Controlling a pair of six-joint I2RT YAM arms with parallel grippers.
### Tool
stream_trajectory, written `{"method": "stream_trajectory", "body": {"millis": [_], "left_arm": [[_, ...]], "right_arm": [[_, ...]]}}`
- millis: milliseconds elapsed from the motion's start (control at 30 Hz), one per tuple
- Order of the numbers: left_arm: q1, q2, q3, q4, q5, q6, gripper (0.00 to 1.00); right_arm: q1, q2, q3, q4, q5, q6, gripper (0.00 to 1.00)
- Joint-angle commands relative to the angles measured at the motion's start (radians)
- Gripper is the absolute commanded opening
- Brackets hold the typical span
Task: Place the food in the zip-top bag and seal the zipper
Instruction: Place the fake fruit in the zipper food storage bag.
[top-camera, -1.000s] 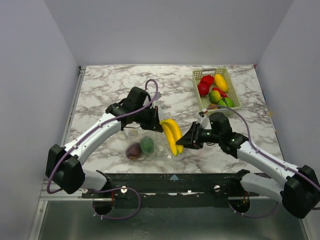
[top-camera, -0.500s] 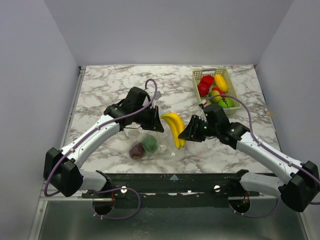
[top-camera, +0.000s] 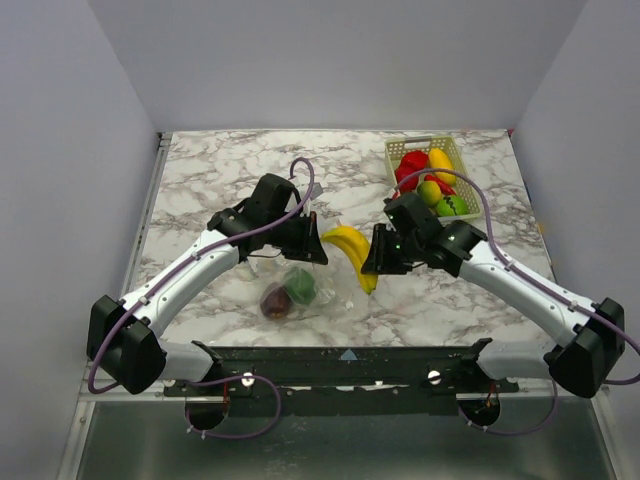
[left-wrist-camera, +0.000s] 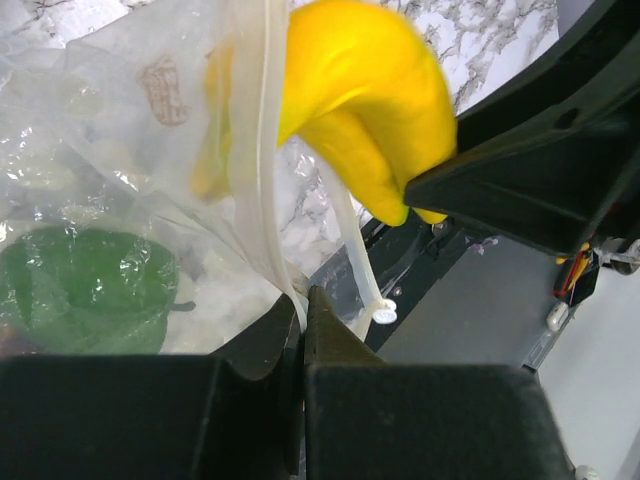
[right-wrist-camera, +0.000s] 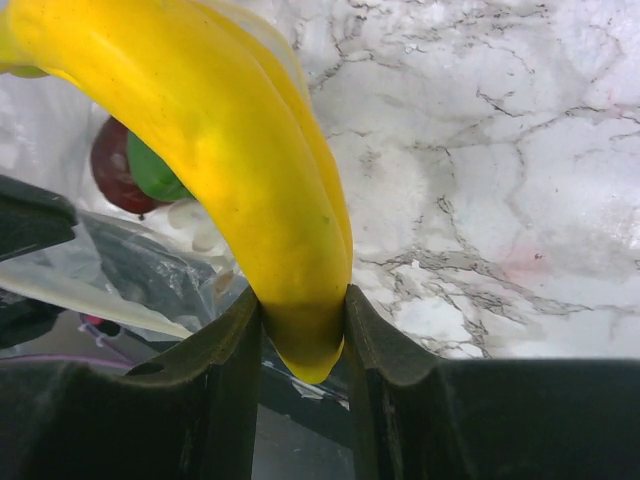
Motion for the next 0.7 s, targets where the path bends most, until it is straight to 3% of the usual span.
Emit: {"method": "stream_trajectory", "body": {"millis": [0,200,533,667], "left_arm": [[0.001,-0.024,0.019,0.009,-0.001,0.012,0.00],[-0.001,-0.023,0.017,0.012,0.005,0.012,0.00],[-0.012,-0.024,0.020,0.011,0.004,0.022,0.00],[-0.012,-0.026,0.030,-0.008,-0.035,0.029,0.00]], "right_arm": [[0.051,0.071,0.064,-0.096,0.117,-0.046,0.00],[0.077,0.155,0.185,-0.151,0.143,-0.083,0.00],[0.087,0.448,0.601,-0.399,0.096,-0.227,0.03],[0.093,0.500,0.653,-0.463,0.106,-0.267,0.04]]}}
